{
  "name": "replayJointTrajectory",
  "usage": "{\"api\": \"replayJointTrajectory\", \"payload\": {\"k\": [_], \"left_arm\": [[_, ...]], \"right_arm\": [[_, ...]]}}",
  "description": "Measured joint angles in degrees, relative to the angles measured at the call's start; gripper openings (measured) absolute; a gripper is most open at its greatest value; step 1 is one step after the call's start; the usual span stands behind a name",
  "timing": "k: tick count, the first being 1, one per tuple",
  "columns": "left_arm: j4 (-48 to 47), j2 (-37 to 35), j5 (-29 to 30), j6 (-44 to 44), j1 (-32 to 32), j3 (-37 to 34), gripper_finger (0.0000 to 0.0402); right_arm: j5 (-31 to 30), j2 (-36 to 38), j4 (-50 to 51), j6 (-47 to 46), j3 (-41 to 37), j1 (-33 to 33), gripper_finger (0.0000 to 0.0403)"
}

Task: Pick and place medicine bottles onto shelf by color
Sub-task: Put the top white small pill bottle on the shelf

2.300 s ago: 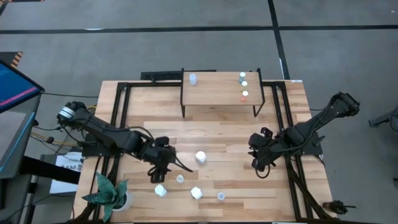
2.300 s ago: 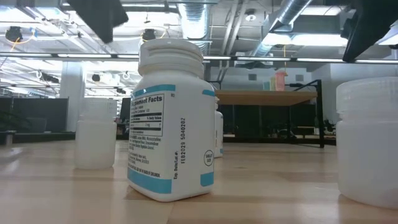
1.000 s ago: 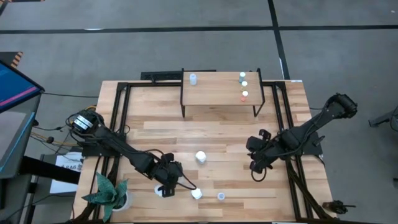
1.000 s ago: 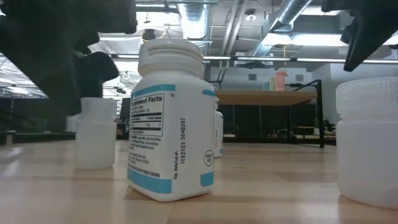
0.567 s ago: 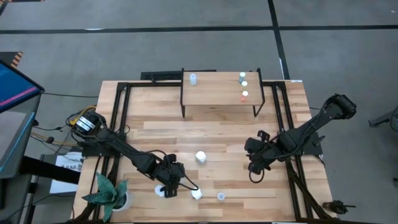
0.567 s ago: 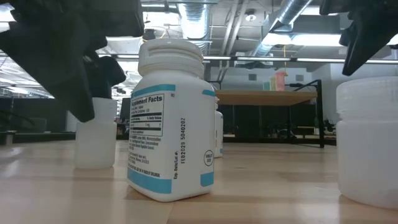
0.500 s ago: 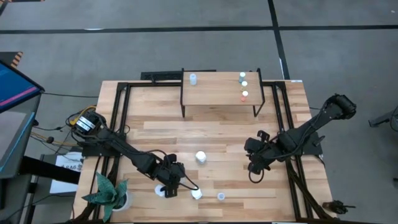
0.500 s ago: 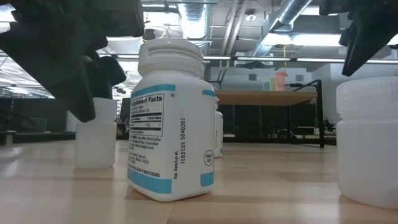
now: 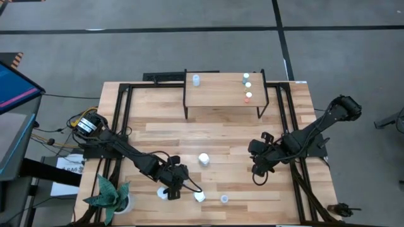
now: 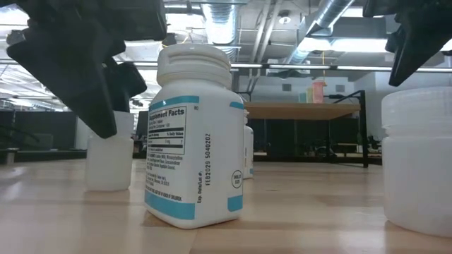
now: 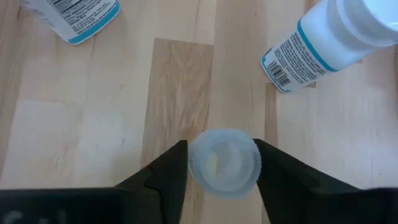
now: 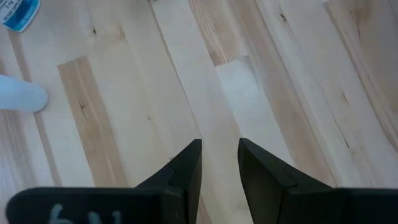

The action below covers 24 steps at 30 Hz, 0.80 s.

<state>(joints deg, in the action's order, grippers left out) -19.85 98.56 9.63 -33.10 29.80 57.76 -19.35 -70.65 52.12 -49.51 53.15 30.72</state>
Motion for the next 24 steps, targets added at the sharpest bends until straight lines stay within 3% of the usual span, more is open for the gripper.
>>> {"api": "replayJointTrajectory", "payload": {"k": [4, 10, 17, 24], "left_arm": [[0.2, 0.0, 0.0, 2.4, 0.0, 0.0, 0.0107], [-4.2, -0.1, -3.2, 6.4, -0.8, 2.8, 0.0106], [-23.1, -0.1, -3.3, 17.6, -4.1, 15.6, 0.0111], [-35.2, -0.1, -6.4, 31.8, -13.4, 29.1, 0.0107]], "right_arm": [[0.0, 0.0, 0.0, 0.0, 0.0, 0.0, 0.0127], [0.0, 0.0, 0.0, 0.0, 0.0, 0.0, 0.0127], [0.0, 0.0, -0.3, -0.1, 0.0, 0.0, 0.0127], [0.0, 0.0, -0.3, -0.1, 0.0, 0.0, 0.0127]]}}
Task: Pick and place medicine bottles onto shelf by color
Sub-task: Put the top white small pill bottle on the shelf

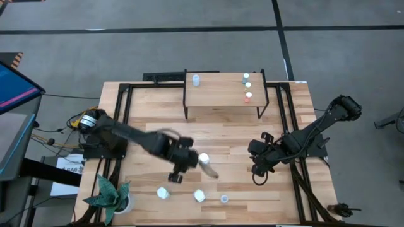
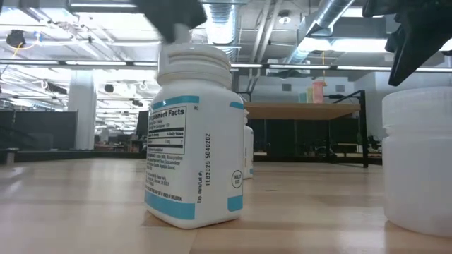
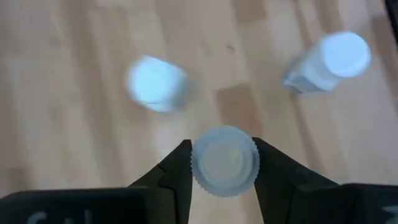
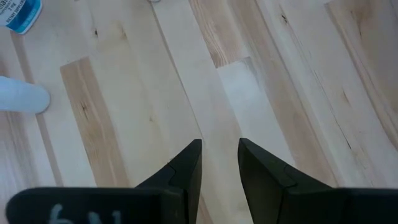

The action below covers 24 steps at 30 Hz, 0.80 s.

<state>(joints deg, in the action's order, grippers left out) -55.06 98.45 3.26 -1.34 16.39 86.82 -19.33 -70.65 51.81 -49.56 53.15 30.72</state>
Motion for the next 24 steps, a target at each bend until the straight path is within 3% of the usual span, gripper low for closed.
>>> {"api": "replayJointTrajectory", "payload": {"k": [7, 13, 21, 24], "left_arm": [[-7.6, 0.0, -1.0, 11.1, -12.1, 11.7, 0.0109], [-2.7, 0.0, -2.6, 17.2, -24.7, 14.4, 0.0109], [1.0, 2.0, -4.6, 13.3, -38.9, 14.3, 0.0109], [2.7, 3.6, -8.4, 10.9, -41.9, 14.3, 0.0108]], "right_arm": [[0.0, 0.0, 0.0, 0.0, 0.0, 0.0, 0.0127], [0.0, 0.0, 0.0, 0.4, 0.0, 0.0, 0.0127], [0.0, 0.0, 0.0, 0.5, 0.0, 0.0, 0.0127], [0.0, 0.0, 0.1, 0.6, 0.0, 0.0, 0.0127]]}}
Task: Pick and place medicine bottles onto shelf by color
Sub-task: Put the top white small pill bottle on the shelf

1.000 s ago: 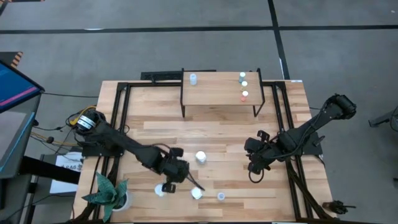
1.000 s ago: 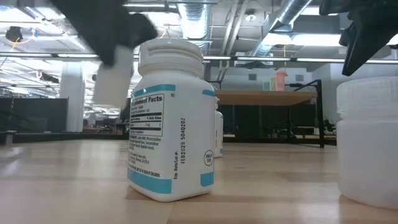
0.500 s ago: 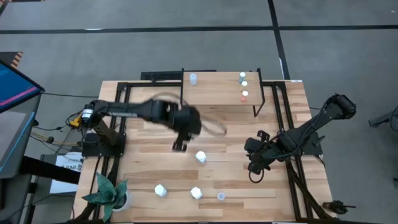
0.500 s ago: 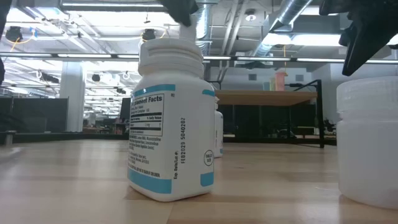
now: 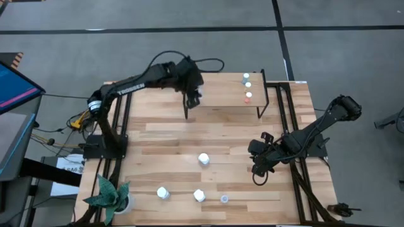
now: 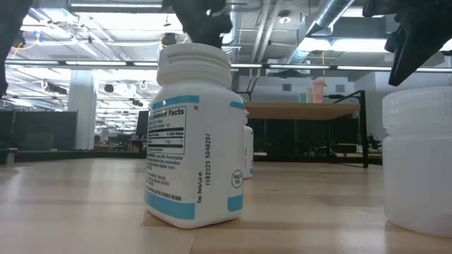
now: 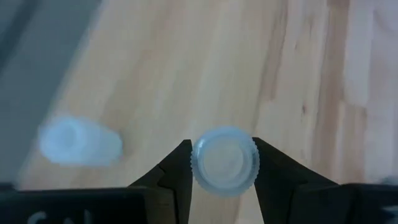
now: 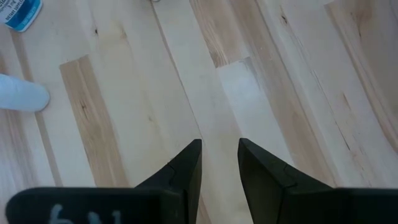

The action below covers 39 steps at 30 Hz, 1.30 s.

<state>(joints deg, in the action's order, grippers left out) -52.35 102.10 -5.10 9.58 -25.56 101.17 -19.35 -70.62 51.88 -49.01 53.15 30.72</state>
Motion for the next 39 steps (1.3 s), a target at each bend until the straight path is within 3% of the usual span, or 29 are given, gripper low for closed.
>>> {"api": "replayJointTrajectory", "payload": {"k": [26, 39], "left_arm": [[2.3, 3.1, 2.5, 0.4, -3.7, 0.0, 0.0115], [2.4, 3.1, 3.2, -1.8, -3.6, 0.0, 0.0178]], "right_arm": [[-0.1, 0.0, 1.2, 0.0, 0.0, 0.0, 0.0127], [-0.1, 0.0, 1.2, -0.1, 0.0, 0.0, 0.0127]]}}
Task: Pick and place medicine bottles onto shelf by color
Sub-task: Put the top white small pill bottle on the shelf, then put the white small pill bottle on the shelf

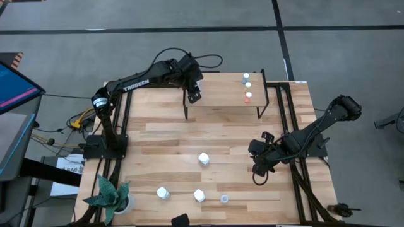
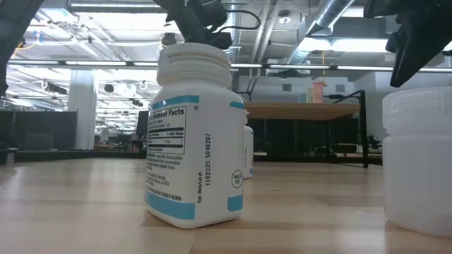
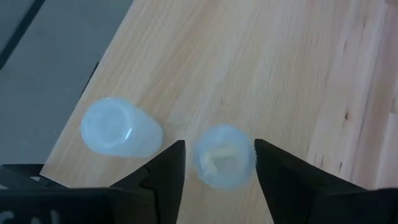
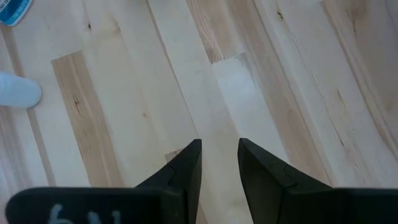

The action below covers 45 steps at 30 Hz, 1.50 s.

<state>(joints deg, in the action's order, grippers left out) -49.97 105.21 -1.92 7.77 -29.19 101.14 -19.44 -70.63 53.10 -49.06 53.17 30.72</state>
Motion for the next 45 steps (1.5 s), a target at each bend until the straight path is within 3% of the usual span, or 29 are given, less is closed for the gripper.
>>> {"api": "replayJointTrajectory", "payload": {"k": [13, 21, 30, 38, 45], "left_arm": [[0.9, 0.0, 1.8, -0.6, 0.0, 0.8, 0.0188], [0.9, -0.1, 1.7, -0.3, 2.2, 8.5, 0.0188], [-8.0, -0.2, 1.8, -0.6, 9.5, 15.4, 0.0188], [-20.0, -0.2, 2.6, -2.9, 17.0, 15.7, 0.0188], [-21.7, -0.2, 2.6, -5.4, 24.4, 15.7, 0.0187]], "right_arm": [[0.0, 0.0, 0.0, 0.0, 0.0, 0.0, 0.0127], [0.1, 0.0, 0.0, 0.0, 0.0, 0.0, 0.0127], [0.1, 0.0, 0.0, -2.0, 0.0, 0.0, 0.0127], [0.1, 0.0, 0.0, -2.1, 0.0, 0.0, 0.0127], [0.1, 0.0, 0.0, -2.6, 0.0, 0.0, 0.0127]]}}
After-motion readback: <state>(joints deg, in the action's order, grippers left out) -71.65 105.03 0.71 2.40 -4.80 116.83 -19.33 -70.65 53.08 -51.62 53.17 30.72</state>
